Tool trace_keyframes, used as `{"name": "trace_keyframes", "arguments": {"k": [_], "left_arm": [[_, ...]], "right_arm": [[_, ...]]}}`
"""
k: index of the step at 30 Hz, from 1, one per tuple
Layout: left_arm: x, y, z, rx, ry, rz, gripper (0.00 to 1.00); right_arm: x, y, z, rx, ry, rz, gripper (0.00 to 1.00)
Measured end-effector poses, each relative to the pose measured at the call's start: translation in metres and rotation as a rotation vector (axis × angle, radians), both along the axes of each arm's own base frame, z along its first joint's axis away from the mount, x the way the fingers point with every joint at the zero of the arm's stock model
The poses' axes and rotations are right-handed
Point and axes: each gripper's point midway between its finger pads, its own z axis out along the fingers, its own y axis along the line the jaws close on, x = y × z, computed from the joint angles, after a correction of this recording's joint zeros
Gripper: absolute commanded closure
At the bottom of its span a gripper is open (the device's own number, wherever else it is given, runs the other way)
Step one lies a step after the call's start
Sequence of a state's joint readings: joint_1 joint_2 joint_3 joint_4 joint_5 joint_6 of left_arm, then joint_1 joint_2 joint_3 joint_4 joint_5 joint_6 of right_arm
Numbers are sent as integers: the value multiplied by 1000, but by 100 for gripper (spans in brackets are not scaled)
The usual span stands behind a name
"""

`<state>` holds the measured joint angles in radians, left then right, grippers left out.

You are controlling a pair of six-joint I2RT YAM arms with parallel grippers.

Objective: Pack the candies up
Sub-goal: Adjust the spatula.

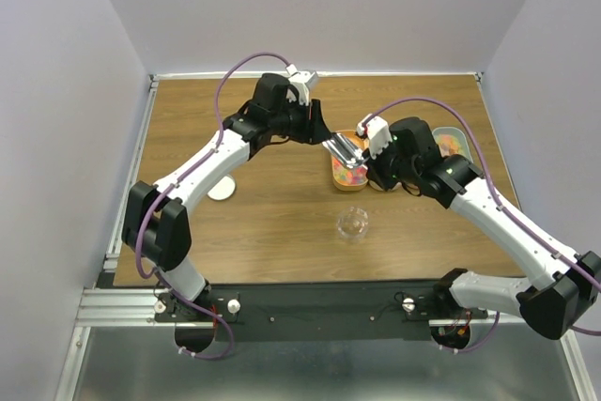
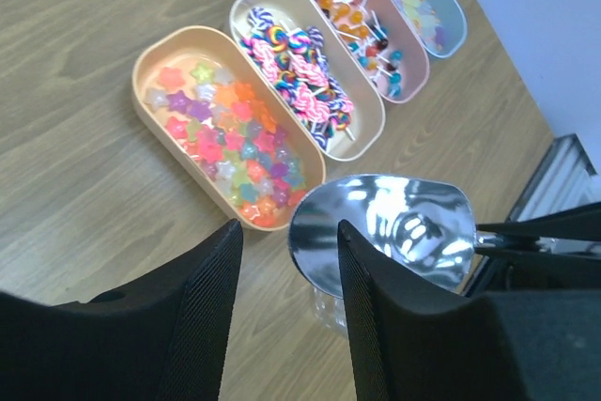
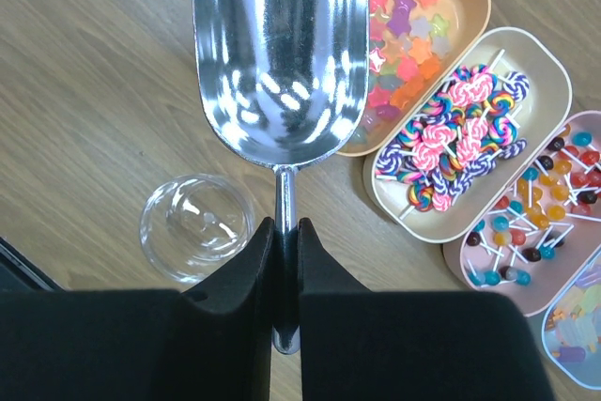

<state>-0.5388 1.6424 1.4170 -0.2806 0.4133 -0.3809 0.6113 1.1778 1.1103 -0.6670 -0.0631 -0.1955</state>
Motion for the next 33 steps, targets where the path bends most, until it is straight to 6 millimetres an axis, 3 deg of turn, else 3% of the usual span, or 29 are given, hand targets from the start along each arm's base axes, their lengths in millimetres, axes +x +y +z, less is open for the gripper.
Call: {"name": "trace_keyframes", "arguments": {"k": [5, 12, 13, 16, 18, 24, 25, 33], "left_arm": [[-9, -8, -3, -31, 28, -59, 58], [-13, -13, -6, -57, 54, -99, 78], [-12, -13, -6, -59, 56, -99, 88], [-14, -16, -2, -92, 80, -105, 100], [-15, -17, 3, -121, 92, -114, 100], [-21, -20, 1, -190, 145, -133, 100], [-23, -21, -2, -200, 160, -137, 100], [-32, -16, -20, -239, 246, -144, 100]], "right_arm": [[2, 1, 3, 11, -15, 0, 99], [-1, 0, 3, 27, -25, -4, 99], [-2, 0, 3, 28, -25, -5, 99], [-3, -1, -1, 28, -23, -6, 99], [-5, -2, -8, 23, -13, -7, 99], [-10, -5, -17, 28, -7, -15, 72], [-11, -6, -17, 39, -15, -18, 66], [-10, -4, 12, 148, -130, -33, 56]]}}
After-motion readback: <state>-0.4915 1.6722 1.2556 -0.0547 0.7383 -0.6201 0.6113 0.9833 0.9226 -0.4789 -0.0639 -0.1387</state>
